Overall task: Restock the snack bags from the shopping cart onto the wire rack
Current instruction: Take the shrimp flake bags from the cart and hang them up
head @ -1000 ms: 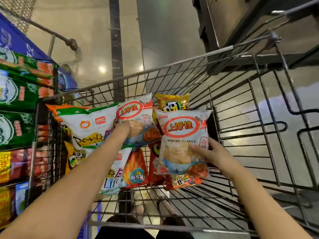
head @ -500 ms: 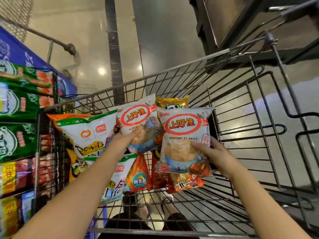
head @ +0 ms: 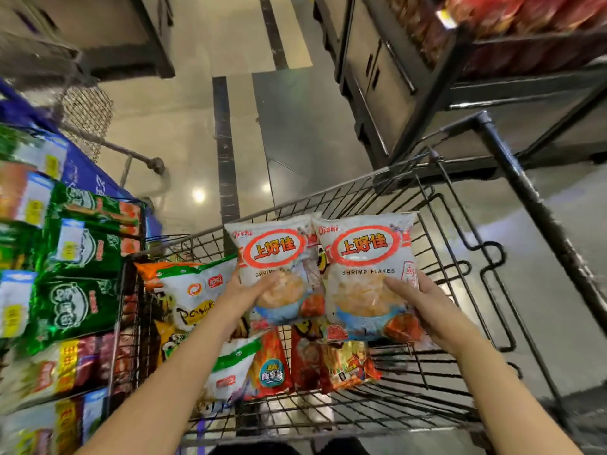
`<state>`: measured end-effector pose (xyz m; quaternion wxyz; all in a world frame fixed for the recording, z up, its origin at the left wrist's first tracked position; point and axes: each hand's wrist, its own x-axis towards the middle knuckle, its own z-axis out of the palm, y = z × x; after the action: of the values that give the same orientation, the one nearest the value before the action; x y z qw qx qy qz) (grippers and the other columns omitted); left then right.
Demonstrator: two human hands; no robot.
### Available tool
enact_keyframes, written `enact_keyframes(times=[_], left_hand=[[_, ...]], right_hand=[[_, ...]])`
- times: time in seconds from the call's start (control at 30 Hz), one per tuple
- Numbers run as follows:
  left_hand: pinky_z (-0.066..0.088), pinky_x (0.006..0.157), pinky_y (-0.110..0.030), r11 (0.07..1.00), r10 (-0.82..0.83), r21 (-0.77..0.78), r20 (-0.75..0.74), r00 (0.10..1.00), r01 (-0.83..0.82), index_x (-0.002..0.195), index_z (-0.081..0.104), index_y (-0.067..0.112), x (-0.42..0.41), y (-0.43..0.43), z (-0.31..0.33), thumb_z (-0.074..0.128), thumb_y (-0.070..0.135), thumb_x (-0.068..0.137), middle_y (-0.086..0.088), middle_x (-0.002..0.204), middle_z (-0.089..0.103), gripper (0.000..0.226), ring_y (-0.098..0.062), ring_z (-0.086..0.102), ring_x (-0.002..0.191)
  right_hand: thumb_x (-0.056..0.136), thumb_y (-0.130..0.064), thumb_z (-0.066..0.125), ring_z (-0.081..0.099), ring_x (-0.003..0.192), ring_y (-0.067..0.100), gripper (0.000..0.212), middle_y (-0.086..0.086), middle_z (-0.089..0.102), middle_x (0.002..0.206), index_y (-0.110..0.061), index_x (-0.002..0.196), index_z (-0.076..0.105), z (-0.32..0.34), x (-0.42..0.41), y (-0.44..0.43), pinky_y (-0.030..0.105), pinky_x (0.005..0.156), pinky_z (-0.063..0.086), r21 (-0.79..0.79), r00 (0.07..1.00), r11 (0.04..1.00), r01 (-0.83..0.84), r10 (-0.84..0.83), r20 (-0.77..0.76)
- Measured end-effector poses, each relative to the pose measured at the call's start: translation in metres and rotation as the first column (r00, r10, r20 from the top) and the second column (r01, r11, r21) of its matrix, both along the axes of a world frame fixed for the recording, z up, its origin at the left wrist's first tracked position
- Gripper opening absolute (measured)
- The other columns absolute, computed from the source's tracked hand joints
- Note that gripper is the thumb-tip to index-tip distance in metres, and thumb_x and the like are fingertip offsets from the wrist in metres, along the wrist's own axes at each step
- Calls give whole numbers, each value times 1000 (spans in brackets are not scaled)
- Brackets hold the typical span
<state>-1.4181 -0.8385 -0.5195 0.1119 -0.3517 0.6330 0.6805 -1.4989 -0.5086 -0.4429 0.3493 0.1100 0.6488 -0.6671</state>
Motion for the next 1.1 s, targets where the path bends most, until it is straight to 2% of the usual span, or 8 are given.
enact_keyframes(times=[0.27,0.4,0.57,0.63,0.73,0.87,0.97,1.1], left_hand=[[53,105,-48,997,60,-46,-55,997,-63,128,55,43,24,-32,48,96,70,43,10,121,75,99,-19,72,112],[55,103,-49,996,64,-51,-130,989,-71,138,53,32,35,-36,84,97,71,36,4,122,74,118,-22,72,111],[56,102,-46,997,49,-51,-188,981,-59,140,50,32,58,-52,118,93,73,40,5,125,72,116,-18,72,109],[59,93,-41,996,66,-43,-207,976,-77,134,49,34,68,-58,128,93,73,41,6,119,73,110,-16,73,104],[59,71,-25,993,116,-6,-227,967,-121,133,49,32,80,-67,135,89,56,63,7,113,73,84,-9,75,93],[59,94,-41,975,151,-125,-219,964,-181,131,51,35,104,-77,145,88,76,44,5,120,72,104,-16,73,104],[58,90,-37,951,211,-175,-229,950,-254,124,54,37,125,-75,153,86,80,40,6,116,73,100,-15,72,103],[52,81,-28,885,347,-233,-246,905,-403,126,54,30,151,-57,160,83,58,76,10,107,67,64,-8,66,93]], right_hand=[[94,-24,65,71,113,35,35,14,73,123,-18,128,64,52,21,-13,56,103,51,-57,998,998,16,-19,-55],[94,-25,64,71,113,34,38,15,72,125,-15,130,63,69,28,-23,53,103,51,-67,997,998,6,-12,-81],[94,-25,65,69,116,38,43,17,72,125,-12,134,60,87,31,-41,60,107,47,-60,994,998,-28,21,-105],[94,-27,65,69,115,39,42,16,72,125,-13,134,60,92,31,-49,64,106,47,-41,991,998,-57,52,-127],[96,-26,64,70,114,38,39,15,73,124,-14,133,60,99,30,-61,62,105,48,-22,982,995,-95,90,-164],[95,-26,64,72,110,35,40,13,74,121,-12,132,60,108,28,-78,58,103,51,-7,962,984,-181,175,-211],[95,-28,64,73,108,34,39,12,75,118,-14,132,60,111,22,-90,56,100,53,0,942,967,-254,247,-228],[95,-31,65,74,105,33,39,11,76,116,-17,131,60,113,9,-104,54,98,55,4,895,925,-381,370,-250]])
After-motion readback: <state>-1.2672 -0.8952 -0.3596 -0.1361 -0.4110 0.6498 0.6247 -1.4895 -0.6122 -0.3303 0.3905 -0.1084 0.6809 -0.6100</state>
